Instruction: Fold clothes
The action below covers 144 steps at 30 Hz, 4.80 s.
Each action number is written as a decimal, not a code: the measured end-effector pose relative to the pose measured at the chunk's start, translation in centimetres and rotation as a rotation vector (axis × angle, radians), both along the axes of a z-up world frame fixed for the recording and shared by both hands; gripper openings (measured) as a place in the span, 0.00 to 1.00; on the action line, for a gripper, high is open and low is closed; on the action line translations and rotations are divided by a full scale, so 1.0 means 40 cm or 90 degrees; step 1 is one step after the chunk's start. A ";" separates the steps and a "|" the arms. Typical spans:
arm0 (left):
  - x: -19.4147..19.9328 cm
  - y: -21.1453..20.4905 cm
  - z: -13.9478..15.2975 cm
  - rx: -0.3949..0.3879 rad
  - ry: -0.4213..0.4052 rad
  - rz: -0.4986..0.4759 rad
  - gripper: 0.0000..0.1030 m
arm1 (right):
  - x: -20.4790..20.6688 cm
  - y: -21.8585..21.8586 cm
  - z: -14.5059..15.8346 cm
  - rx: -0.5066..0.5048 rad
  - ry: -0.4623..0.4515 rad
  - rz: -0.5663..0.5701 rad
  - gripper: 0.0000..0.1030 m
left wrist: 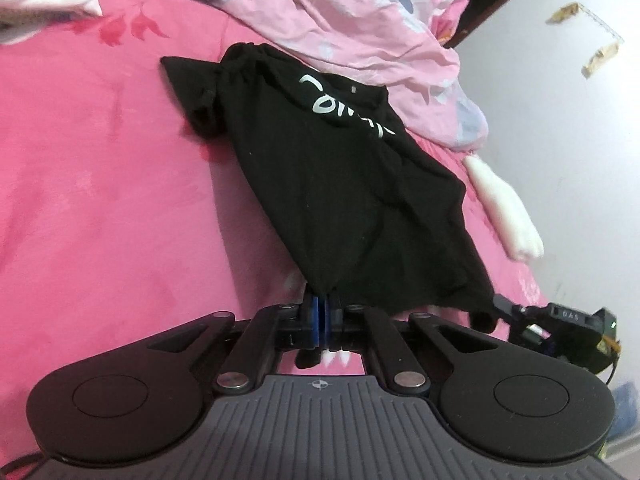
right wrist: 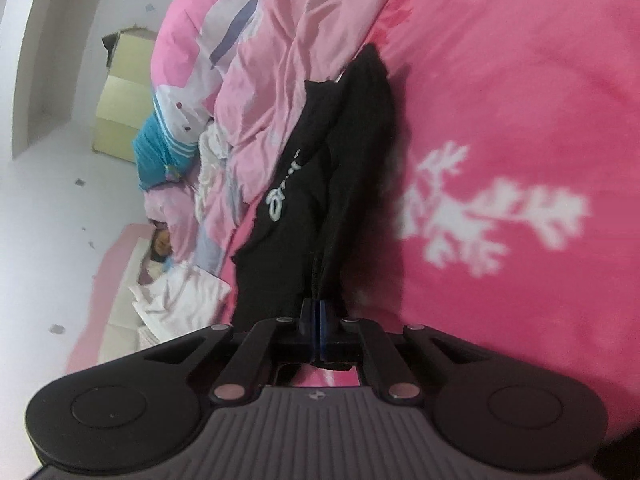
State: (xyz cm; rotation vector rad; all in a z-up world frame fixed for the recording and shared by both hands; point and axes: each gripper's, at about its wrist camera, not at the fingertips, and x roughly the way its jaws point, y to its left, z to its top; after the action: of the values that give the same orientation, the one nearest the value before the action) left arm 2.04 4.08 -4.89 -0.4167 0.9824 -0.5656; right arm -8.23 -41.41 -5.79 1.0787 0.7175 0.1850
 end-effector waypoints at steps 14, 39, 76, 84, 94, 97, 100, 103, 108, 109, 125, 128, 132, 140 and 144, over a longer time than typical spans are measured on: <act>-0.153 0.087 0.001 0.059 0.028 -0.033 0.00 | -0.173 -0.095 0.044 -0.102 0.042 0.019 0.01; -0.143 0.157 -0.043 0.054 0.058 -0.036 0.10 | -0.282 -0.205 0.080 -0.231 0.054 -0.075 0.00; 0.504 0.042 -0.028 0.102 -0.140 0.215 0.04 | 0.169 0.310 -0.115 -0.204 -0.136 0.315 0.00; 0.568 0.038 -0.042 0.174 -0.181 0.242 0.05 | 0.160 0.313 -0.112 -0.217 -0.148 0.324 0.00; 0.523 0.077 -0.041 0.162 -0.154 0.235 0.34 | 0.162 0.306 -0.109 -0.219 -0.150 0.324 0.00; 0.440 0.101 0.015 0.162 -0.166 0.229 0.48 | 0.168 0.312 -0.107 -0.224 -0.151 0.323 0.00; 0.346 0.109 0.057 0.163 -0.150 0.181 0.52 | 0.171 0.317 -0.107 -0.231 -0.153 0.321 0.00; 0.231 0.090 0.045 0.168 -0.094 0.097 0.53 | 0.170 0.321 -0.103 -0.237 -0.155 0.318 0.00; 0.065 0.059 -0.030 0.163 -0.008 0.021 0.53 | 0.168 0.326 -0.102 -0.249 -0.161 0.312 0.00; 0.038 0.055 -0.040 0.173 -0.015 0.023 0.53 | 0.167 0.327 -0.102 -0.251 -0.163 0.312 0.00; -0.145 0.083 -0.040 0.182 -0.046 0.098 0.01 | 0.155 0.330 -0.101 -0.270 -0.176 0.308 0.00; -0.143 0.111 -0.052 0.144 -0.028 0.107 0.04 | 0.157 0.327 -0.102 -0.265 -0.174 0.308 0.00; -0.137 0.147 -0.036 0.126 -0.037 0.129 0.15 | 0.158 0.326 -0.095 -0.260 -0.160 0.308 0.00; -0.065 0.105 0.000 0.123 -0.127 0.075 0.27 | 0.163 0.273 0.059 -0.245 -0.157 0.289 0.05; -0.014 0.008 -0.045 0.117 -0.119 -0.003 0.28 | 0.228 0.210 0.176 -0.323 -0.186 0.223 0.35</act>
State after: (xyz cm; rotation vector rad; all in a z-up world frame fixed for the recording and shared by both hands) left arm 1.46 4.41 -6.67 -0.1940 0.8469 -0.5042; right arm 0.90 -33.01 1.23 0.4255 0.6370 0.4263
